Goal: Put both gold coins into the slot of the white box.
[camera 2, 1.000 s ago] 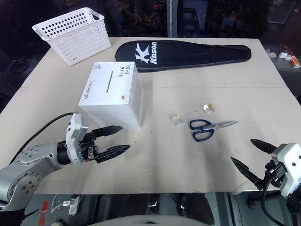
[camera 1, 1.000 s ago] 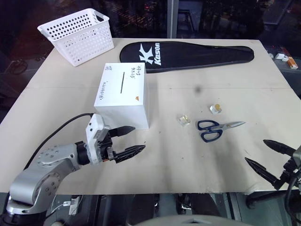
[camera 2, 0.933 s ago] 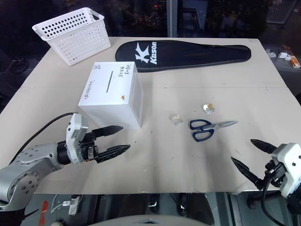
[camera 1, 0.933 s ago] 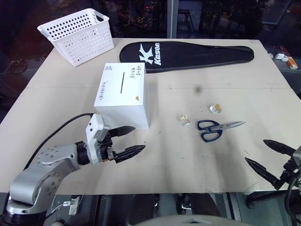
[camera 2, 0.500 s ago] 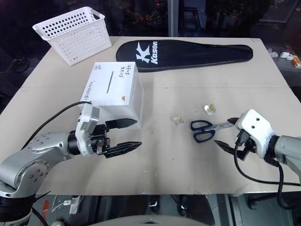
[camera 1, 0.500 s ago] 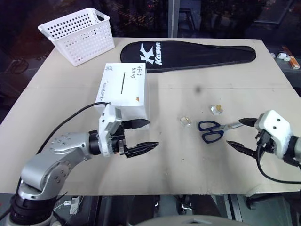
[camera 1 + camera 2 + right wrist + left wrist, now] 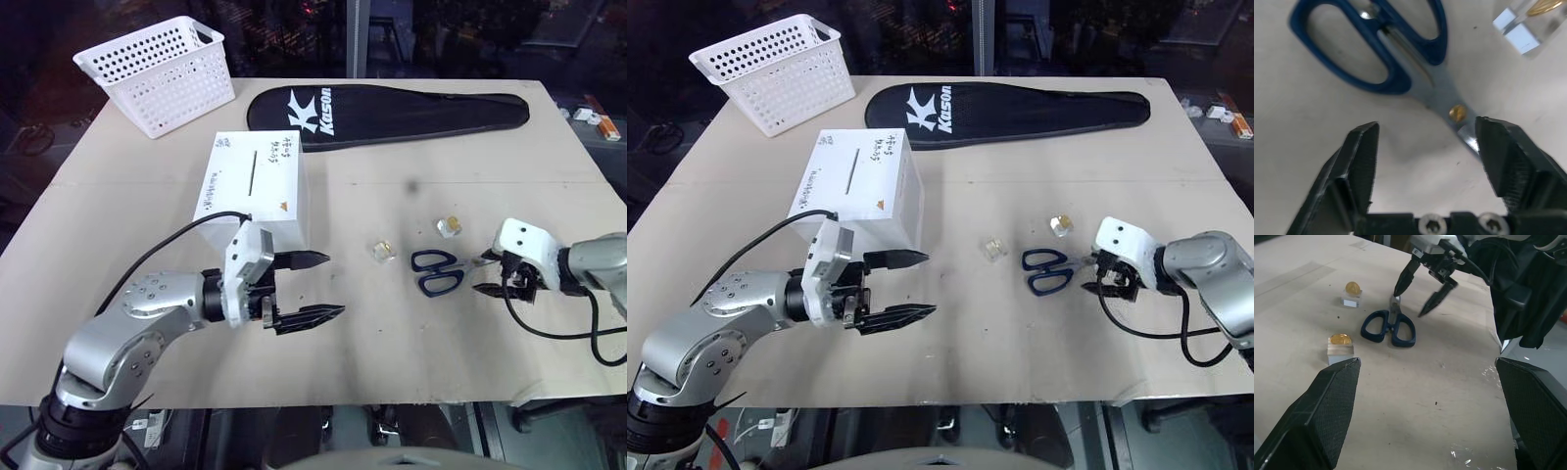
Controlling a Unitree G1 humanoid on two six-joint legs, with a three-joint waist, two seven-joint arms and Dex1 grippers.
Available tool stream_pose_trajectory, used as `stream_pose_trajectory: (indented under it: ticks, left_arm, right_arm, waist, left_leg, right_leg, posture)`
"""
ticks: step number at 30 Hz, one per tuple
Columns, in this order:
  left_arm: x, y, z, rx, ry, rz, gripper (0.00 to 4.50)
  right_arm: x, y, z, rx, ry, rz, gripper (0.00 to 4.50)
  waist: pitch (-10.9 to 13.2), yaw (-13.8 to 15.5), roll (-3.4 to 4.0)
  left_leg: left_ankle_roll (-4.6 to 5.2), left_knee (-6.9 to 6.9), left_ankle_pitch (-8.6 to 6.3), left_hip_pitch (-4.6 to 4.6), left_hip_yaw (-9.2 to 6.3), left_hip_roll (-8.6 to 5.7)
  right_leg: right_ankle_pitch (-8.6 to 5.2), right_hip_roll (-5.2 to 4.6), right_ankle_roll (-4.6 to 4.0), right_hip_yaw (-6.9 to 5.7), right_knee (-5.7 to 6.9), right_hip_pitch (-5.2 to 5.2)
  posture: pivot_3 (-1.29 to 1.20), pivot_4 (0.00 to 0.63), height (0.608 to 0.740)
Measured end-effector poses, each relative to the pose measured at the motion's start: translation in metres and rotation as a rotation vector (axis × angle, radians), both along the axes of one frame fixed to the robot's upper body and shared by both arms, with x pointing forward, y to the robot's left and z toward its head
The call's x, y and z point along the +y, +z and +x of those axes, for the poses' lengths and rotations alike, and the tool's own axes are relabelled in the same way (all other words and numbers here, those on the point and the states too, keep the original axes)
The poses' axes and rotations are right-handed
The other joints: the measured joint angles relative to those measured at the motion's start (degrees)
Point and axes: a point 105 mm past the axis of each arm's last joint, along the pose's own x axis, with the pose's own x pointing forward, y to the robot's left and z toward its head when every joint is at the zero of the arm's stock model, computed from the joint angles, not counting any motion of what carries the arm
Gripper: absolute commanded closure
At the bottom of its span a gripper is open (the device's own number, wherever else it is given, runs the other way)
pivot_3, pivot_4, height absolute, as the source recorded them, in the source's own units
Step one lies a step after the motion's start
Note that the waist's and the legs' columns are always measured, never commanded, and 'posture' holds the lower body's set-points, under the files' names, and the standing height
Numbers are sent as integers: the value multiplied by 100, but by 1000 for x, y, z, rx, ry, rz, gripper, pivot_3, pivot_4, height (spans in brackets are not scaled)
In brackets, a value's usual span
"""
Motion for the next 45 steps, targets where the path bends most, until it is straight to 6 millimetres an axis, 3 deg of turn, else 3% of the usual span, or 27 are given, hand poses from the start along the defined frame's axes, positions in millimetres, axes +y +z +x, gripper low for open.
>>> stream_pose_trajectory:
  ticks: [11, 14, 17, 26, 27, 30, 36, 40, 42, 45]
  left_arm:
    - [-1, -3, -5, 4, 7, -3, 0]
    - [-1, -2, -5, -6, 5, -6, 0]
    - [-1, -2, -5, -9, 5, -8, 0]
    - [-2, -2, -3, -9, 22, -17, 0]
    - [-2, -2, -3, -9, 25, -18, 0]
    - [-3, -2, -3, -11, 27, -19, 0]
    - [-4, -1, -3, -12, 34, -18, 0]
    - [-4, -1, -3, -11, 31, -16, 0]
    - [-5, -1, -2, -10, 29, -15, 0]
    - [-5, -1, -2, -12, 23, -16, 0]
  right_arm:
    - [3, -4, 16, 4, 74, -32, 886]
    - [4, -6, 17, 21, 87, -27, 1673]
    - [6, -8, 16, 42, 92, -29, 3004]
    - [5, -6, 5, 94, 65, -38, 3004]
    - [5, -6, 3, 98, 59, -36, 3523]
    - [6, -7, -9, 124, 58, -33, 4313]
    - [5, -12, -41, 165, -3, -9, 4313]
    - [-7, -12, -63, 183, -128, 9, 4313]
    - [-17, -5, -76, 166, -239, 43, 4313]
    - [-33, 6, -76, 107, -454, 78, 4313]
  waist:
    - [-4, -12, -5]
    - [-10, -22, -14]
    - [-13, -14, -16]
    - [-14, 24, -18]
    - [-14, 27, -18]
    - [-14, 37, -18]
    - [-14, 58, -17]
    - [-13, 85, -14]
    - [-13, 119, -14]
    - [-14, 105, -12]
  left_leg:
    - [0, 10, 0, 8, 4, 2]
    - [2, 12, -1, 13, 4, 4]
    - [6, 19, -3, 13, 4, 7]
    - [0, 16, -1, 3, -2, 6]
    - [0, 15, -1, 2, -2, 6]
    - [1, 14, -1, 1, -3, 6]
    - [5, 14, -4, 3, -3, 6]
    - [6, 14, -5, 1, -3, 6]
    - [10, 14, -7, 1, -2, 6]
    - [17, 13, -12, 5, -1, 6]
  right_leg:
    - [2, 0, 0, 2, 10, 5]
    - [4, 0, 0, 2, 12, 8]
    - [11, -1, -3, 0, 15, 8]
    - [8, -2, -5, -5, 6, 8]
    - [8, -2, -5, -5, 5, 8]
    - [8, -3, -5, -6, 3, 8]
    - [8, -4, -4, -6, 4, 8]
    - [8, -5, -3, -6, 5, 6]
    - [8, -4, -3, -5, 5, 5]
    - [9, -4, -2, -4, 8, 5]
  posture:
    - [0, 150, 738]
    - [0, 150, 738]
    - [0, 150, 738]
    - [0, 150, 738]
    - [0, 150, 738]
    - [0, 150, 738]
    - [0, 150, 738]
    - [0, 150, 738]
    - [0, 150, 738]
    - [0, 150, 738]
